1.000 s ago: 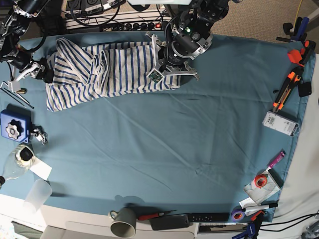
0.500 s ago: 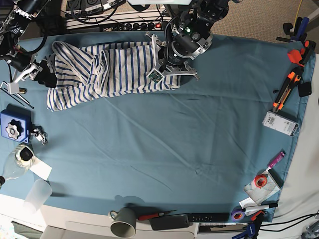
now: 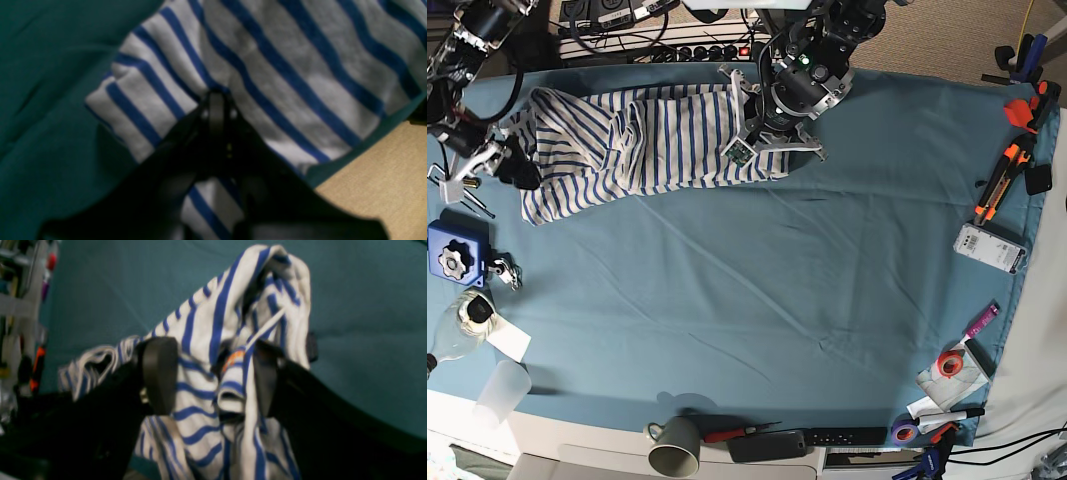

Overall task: Fold the T-shirt properly
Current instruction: 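Lay the left gripper's end onto the strip's middle and hold it, then lift the strip end with the right gripper and swing it outward, then fold the right gripper's end over onto the doubled strip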

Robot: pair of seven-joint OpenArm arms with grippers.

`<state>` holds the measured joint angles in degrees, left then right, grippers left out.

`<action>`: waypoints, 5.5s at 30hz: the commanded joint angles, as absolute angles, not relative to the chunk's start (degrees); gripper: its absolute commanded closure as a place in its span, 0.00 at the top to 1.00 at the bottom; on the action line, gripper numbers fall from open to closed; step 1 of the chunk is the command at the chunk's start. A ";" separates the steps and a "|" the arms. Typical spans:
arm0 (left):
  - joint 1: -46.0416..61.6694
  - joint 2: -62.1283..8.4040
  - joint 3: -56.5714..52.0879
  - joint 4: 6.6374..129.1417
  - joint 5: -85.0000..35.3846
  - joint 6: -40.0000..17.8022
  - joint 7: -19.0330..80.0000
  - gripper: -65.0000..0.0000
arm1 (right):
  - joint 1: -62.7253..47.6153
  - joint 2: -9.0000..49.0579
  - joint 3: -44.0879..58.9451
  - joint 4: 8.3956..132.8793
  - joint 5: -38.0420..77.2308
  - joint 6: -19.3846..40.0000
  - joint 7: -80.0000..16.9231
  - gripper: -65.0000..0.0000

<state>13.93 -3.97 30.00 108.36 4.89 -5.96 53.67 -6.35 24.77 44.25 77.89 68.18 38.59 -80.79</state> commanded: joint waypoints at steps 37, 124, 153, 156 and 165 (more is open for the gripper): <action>14.11 -3.62 30.26 108.27 4.21 -6.68 53.95 0.00 | -5.69 26.65 28.69 71.72 49.80 33.36 -74.04 0.00; 21.10 -0.03 30.22 121.62 12.73 -3.18 63.88 0.00 | 26.02 26.50 22.06 79.81 50.57 39.64 -74.04 0.00; 20.95 -0.03 30.20 121.69 18.24 -1.02 61.45 0.00 | 20.62 32.60 7.11 79.81 82.94 40.00 -80.00 0.00; 20.95 -0.01 30.20 121.69 18.26 -1.04 60.80 0.00 | 20.62 32.82 2.59 79.81 83.31 40.00 -80.00 0.00; 20.32 -0.03 30.20 121.69 18.24 -1.02 59.96 0.00 | 20.27 37.17 -10.13 80.29 85.00 40.00 -80.00 0.00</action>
<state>20.10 -0.51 29.56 120.90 17.47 -0.67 61.01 19.03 36.05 -10.66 79.26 83.24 39.92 -80.95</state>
